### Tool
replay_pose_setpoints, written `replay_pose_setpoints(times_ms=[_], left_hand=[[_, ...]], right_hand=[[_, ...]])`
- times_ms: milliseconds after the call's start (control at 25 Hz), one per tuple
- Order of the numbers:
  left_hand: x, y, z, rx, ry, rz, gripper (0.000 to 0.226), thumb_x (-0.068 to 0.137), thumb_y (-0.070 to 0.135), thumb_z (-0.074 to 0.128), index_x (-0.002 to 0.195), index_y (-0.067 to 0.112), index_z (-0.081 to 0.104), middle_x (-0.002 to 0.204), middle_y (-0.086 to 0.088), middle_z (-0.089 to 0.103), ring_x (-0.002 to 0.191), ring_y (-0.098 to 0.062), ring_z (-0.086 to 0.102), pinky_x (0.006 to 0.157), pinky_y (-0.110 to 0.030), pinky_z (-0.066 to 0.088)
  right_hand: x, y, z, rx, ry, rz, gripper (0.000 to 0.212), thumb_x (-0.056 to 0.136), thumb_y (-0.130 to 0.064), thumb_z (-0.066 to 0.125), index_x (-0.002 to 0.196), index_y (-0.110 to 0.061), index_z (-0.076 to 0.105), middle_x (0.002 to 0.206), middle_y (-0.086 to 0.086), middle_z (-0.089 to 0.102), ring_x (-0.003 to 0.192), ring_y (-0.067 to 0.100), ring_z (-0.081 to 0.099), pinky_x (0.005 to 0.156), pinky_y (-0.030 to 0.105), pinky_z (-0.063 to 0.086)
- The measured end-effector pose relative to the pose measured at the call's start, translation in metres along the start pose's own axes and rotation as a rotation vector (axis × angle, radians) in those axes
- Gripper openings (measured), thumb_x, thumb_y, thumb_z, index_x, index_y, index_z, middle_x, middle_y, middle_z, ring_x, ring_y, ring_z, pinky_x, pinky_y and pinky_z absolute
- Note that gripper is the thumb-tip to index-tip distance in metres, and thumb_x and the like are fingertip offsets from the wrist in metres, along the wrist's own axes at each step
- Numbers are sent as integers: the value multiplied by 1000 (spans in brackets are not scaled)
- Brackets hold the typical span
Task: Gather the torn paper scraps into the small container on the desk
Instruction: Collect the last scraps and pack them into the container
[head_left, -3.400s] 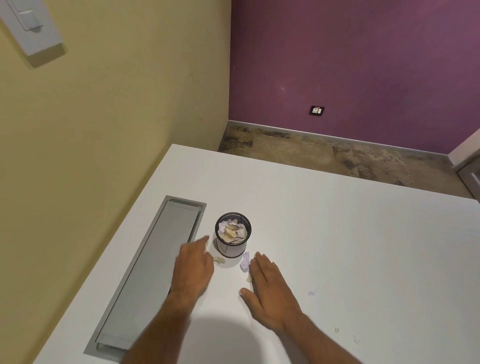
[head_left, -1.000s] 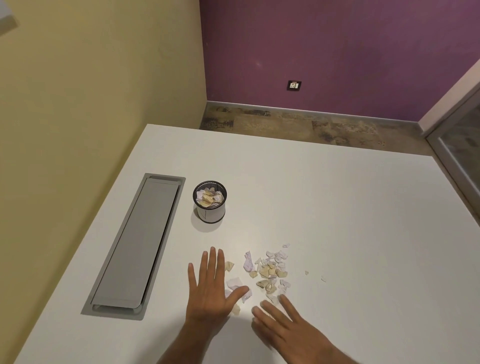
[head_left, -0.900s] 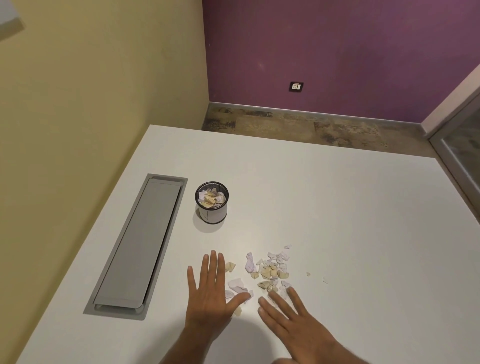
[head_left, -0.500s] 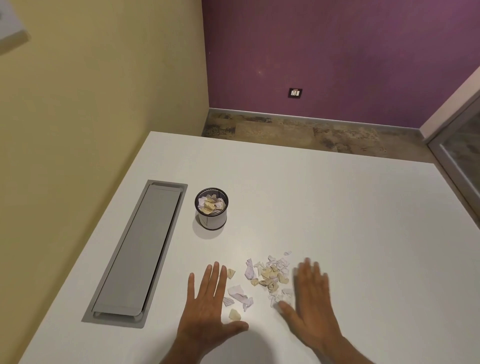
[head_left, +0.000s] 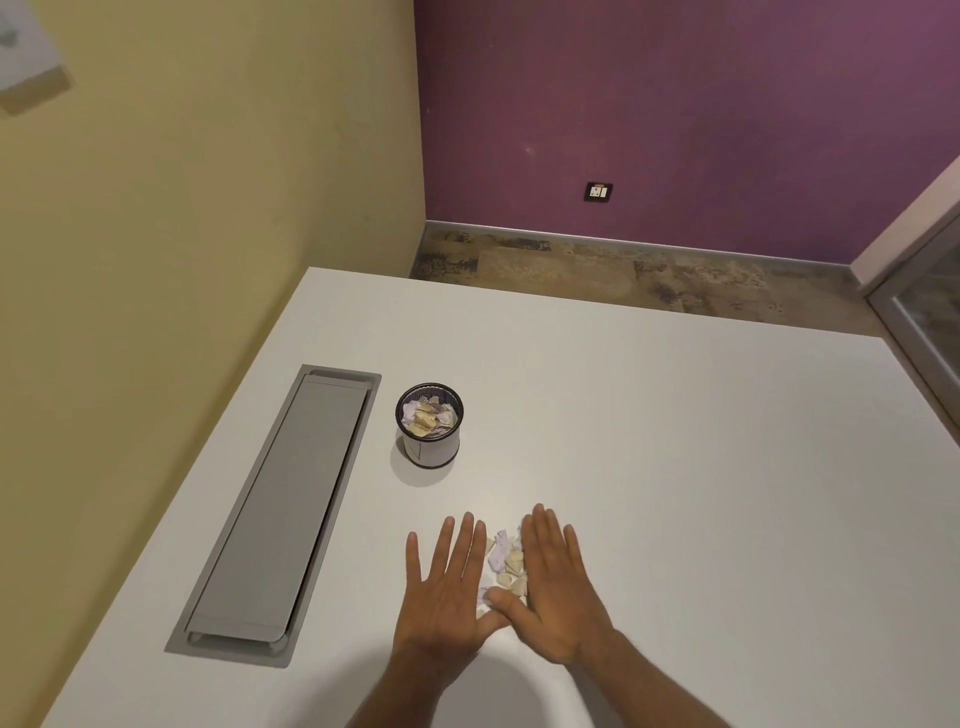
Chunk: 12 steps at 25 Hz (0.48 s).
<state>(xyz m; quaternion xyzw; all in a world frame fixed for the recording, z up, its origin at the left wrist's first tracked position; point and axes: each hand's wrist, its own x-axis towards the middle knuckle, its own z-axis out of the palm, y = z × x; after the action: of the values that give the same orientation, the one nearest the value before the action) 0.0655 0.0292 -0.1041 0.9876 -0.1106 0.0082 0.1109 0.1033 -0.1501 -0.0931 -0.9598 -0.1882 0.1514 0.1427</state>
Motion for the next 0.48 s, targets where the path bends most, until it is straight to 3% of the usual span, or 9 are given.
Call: replay_pose_setpoints(times_ms=[120,240,360,400,480], left_hand=[[0,-1,-3,3,20,12,75,92,58,49,148,10,35,158,-9,28,147,-31,24,106,-68,30],[-2,1,-8,-57,-34,10,86,89,70,43,148,9,34,158,-8,29,147,-31,23,111,-67,25],[3,-1,-20,-167,-157,-130,109,73,91,34,155,24,8,163,8,3,152,-18,1,121,-50,-2],[8,-3,-24,-183,-198,-176,112,67,92,36,155,30,5,163,11,1,151,-15,3,120,-43,0],[16,-1,-35,-195,-220,-227,113,58,89,46,152,34,14,158,12,22,141,-16,26,112,-37,25]], right_hand=[[4,-11,-1,-8,-1,-69,93,87,-77,11,152,-15,-12,157,-1,-27,145,13,-27,115,35,-24],[4,-10,-11,111,41,-43,91,86,-78,20,153,-23,-9,159,-7,-22,146,9,-24,120,35,-15],[1,-2,-29,227,146,77,85,81,-69,48,150,-26,24,159,-11,20,147,11,16,118,28,17],[0,0,-34,237,160,97,80,77,-64,55,146,-28,33,152,-11,34,140,11,30,113,26,28],[3,-3,-42,264,108,125,77,71,-59,60,141,-32,39,136,-15,46,125,8,48,100,25,43]])
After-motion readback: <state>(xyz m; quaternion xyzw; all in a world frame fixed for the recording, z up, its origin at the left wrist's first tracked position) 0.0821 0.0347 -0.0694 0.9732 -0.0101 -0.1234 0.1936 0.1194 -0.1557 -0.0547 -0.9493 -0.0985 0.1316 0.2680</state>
